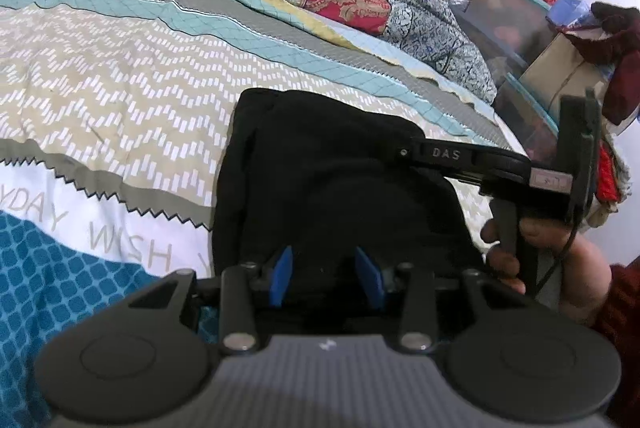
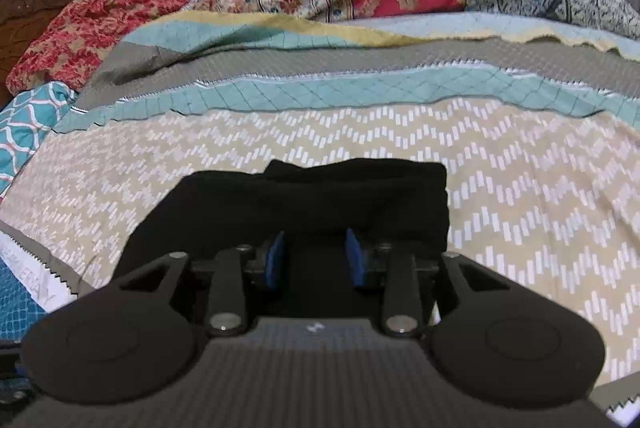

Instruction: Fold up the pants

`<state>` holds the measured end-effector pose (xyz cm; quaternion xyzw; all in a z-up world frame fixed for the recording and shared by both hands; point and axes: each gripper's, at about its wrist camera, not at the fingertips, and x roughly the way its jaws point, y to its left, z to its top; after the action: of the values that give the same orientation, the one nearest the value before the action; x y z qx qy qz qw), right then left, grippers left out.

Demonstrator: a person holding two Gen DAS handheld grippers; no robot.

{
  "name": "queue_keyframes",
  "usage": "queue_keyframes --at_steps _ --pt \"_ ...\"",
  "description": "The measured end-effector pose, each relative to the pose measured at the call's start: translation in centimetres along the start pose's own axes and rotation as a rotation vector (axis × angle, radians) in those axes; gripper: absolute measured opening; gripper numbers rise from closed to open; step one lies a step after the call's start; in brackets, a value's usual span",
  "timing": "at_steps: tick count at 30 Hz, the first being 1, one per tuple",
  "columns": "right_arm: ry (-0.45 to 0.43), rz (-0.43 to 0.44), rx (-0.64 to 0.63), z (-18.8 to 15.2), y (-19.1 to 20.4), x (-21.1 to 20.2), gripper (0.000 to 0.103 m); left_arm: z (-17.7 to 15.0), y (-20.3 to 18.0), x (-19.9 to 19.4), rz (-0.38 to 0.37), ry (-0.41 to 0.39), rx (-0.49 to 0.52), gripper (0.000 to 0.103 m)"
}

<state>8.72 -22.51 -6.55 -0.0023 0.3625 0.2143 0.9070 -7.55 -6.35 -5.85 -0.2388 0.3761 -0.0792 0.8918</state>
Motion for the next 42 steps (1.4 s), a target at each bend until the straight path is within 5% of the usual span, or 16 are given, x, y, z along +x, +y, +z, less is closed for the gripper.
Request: queue_keyframes --at_steps 3,10,18,23,33,42 --pt "-0.062 -0.021 0.01 -0.2 0.6 -2.5 0.046 -0.3 -0.1 -1.2 -0.007 -0.013 -0.006 0.045" --pt "-0.137 0.037 0.031 -3.4 0.3 -8.6 0.047 -1.3 0.5 -1.9 -0.001 0.005 -0.039 0.046" --pt "0.014 0.065 0.119 -6.7 -0.4 -6.3 0.047 -2.0 0.8 -1.0 0.016 0.047 -0.055 0.045" --pt "0.028 0.091 0.175 -6.8 -0.5 -5.3 0.05 -2.2 0.8 -1.1 0.008 0.055 -0.055 0.047" --pt "0.014 0.113 0.269 -7.5 -1.3 -7.7 0.07 -1.5 2.4 -4.7 -0.07 0.008 -0.097 0.079" --pt "-0.081 0.137 0.389 -7.1 -4.8 -10.4 0.085 0.1 7.7 -7.6 -0.035 -0.064 -0.252 0.089"
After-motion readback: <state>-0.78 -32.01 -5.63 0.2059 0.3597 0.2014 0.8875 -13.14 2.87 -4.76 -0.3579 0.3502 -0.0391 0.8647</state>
